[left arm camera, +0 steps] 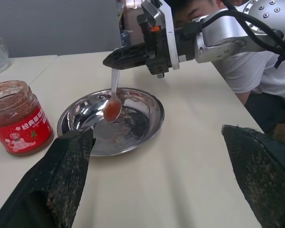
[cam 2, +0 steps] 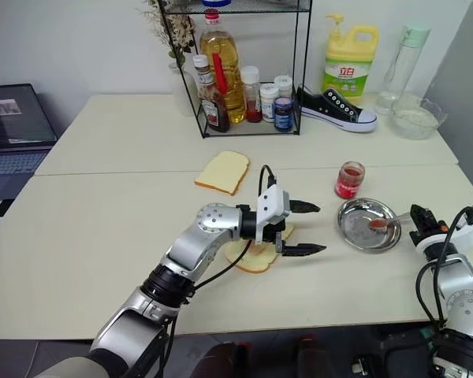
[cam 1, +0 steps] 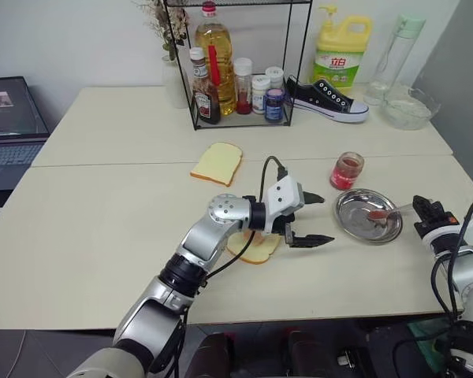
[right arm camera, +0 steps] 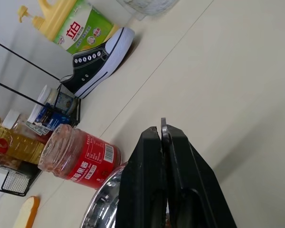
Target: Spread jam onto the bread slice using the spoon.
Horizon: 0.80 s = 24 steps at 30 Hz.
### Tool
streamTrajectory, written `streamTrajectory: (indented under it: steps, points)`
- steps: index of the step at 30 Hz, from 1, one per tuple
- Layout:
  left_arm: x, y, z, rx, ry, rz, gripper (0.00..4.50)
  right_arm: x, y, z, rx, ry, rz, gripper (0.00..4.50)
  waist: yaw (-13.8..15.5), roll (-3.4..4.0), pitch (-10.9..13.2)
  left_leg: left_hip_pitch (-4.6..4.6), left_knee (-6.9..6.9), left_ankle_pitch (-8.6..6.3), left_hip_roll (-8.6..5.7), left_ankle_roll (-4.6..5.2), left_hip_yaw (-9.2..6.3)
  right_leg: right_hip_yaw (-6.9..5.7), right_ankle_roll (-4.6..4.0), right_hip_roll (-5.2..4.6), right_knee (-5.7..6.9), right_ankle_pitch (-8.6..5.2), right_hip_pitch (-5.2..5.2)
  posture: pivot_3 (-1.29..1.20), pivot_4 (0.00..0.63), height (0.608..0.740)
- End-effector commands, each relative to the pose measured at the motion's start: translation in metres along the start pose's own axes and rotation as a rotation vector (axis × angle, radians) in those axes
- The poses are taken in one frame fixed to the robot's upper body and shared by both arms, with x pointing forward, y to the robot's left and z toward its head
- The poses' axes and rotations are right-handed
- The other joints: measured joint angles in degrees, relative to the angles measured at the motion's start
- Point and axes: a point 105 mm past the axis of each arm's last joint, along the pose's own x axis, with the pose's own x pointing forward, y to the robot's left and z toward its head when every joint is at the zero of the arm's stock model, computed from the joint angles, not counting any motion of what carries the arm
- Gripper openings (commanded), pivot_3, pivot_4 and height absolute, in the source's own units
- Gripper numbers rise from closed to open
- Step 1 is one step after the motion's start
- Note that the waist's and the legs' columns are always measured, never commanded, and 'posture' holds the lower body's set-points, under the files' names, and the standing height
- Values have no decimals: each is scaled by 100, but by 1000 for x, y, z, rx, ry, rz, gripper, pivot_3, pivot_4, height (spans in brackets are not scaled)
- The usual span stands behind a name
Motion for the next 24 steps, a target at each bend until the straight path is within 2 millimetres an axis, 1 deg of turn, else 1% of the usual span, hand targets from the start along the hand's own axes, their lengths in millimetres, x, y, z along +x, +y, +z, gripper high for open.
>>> streamTrajectory:
  steps: [1,3,5,7,11,13,14,15,16,17,19,20,22,24]
  points:
    - [0,-2,11,39,-22,3,4500,0,-10,-3,-26,21,-23,222,1,0,0,2,0,0,0,0,-1,-1,0,0,0,0,2,0,150,740]
    - [-2,-2,11,38,-19,5,4500,0,-14,-3,-21,21,-30,716,1,1,0,3,0,0,0,0,-3,-3,0,0,0,0,4,0,150,740]
    - [-3,-1,10,38,-16,8,4500,-1,-18,-1,-12,15,-36,1360,2,5,-2,2,-1,0,-2,0,1,1,0,-3,0,0,0,0,150,740]
    - [-5,0,11,40,-14,14,4500,-3,-22,2,3,-3,-52,2099,3,5,-2,1,-1,0,-1,0,-1,-1,0,-3,0,0,1,0,150,740]
    - [-7,2,12,40,-14,24,4500,-7,-26,14,38,-52,-73,3509,7,5,-2,1,-1,0,-2,0,-1,-1,0,-3,0,0,2,0,150,740]
    - [-9,4,13,38,-14,30,4500,-10,-25,22,43,-76,-71,4214,10,5,-2,1,0,0,-2,0,-1,-2,0,-4,0,0,2,0,150,740]
    - [-14,5,14,33,-12,40,4500,-12,-20,29,22,-89,-61,4458,10,5,-2,1,0,0,-3,0,-1,-2,0,-4,0,0,3,0,150,740]
    - [-17,6,14,29,-10,48,4500,-15,-17,33,7,-97,-55,4458,7,5,-2,1,0,0,-3,0,-1,-2,0,-4,0,0,2,0,150,740]
    - [-26,11,15,13,-2,69,4500,-18,-8,39,-77,-86,-40,4458,8,8,-3,0,0,0,-3,0,-1,-1,0,-4,0,0,1,0,150,740]
    - [-40,16,15,-11,10,101,4500,-21,6,42,-178,-60,-12,4458,7,15,-2,0,-1,0,-3,0,-1,-1,0,-4,0,0,0,0,150,740]
    - [-59,23,14,-50,32,150,4500,-25,25,39,-336,-4,33,4458,-13,28,-6,-6,-3,0,-3,0,-1,0,0,-5,1,0,-8,0,150,740]
    - [-77,29,12,-75,59,195,4500,-28,39,38,-380,22,81,4458,-35,29,-6,-5,-3,0,-2,0,0,2,0,-4,2,0,-10,0,150,740]
    - [-100,34,10,-110,92,244,4500,-33,56,36,-426,57,141,4458,-61,29,-6,1,-4,0,6,0,-2,5,0,5,3,0,-9,0,150,740]
    - [-142,41,4,-144,163,316,4500,-44,78,20,-608,207,270,4458,-57,31,-6,1,-4,-1,10,0,-12,-2,0,12,2,0,-7,0,150,740]
